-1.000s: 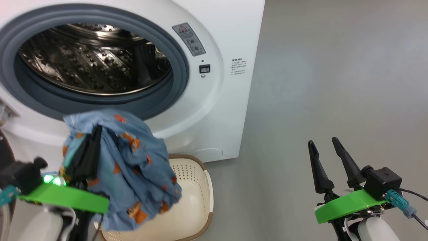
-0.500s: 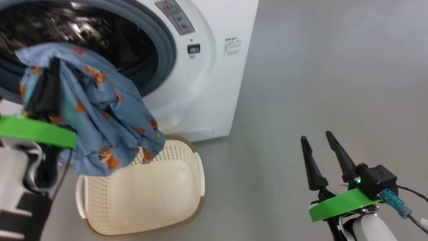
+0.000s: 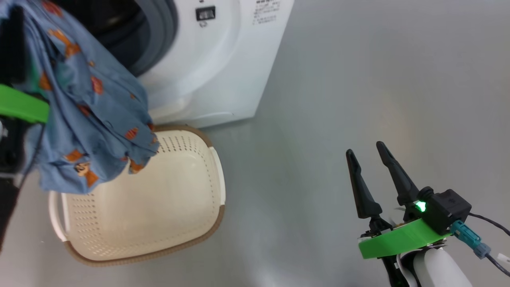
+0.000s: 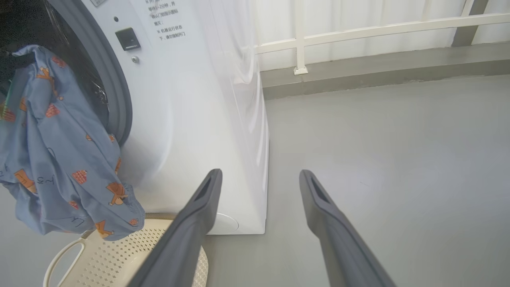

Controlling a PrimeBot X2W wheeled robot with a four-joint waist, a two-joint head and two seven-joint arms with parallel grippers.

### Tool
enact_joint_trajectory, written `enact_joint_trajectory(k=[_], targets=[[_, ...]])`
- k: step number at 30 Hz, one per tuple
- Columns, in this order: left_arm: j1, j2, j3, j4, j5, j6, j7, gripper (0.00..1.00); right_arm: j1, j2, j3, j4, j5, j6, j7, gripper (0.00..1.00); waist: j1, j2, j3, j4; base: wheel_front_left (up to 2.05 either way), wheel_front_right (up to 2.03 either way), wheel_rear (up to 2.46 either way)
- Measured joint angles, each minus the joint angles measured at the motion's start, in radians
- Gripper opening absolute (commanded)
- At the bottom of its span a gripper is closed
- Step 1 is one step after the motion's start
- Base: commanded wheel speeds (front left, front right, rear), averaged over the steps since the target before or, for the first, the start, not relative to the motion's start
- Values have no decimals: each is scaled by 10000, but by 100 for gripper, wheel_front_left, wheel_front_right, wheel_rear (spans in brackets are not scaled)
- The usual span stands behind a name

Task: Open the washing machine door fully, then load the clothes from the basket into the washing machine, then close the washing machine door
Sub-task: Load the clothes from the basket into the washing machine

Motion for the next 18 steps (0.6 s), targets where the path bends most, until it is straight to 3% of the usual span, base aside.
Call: enact_joint_trajectory(k=[12,18], targets=[[-2056,656,-598,752,-190,0,0,0,12,31,487,-441,337,0,0,100,0,0,1325,-741,0,0,0],[-2810,780,219,562,355,0,2,0,53,42,587,-631,445,0,0,100,0,0,1711,-1164,0,0,0]])
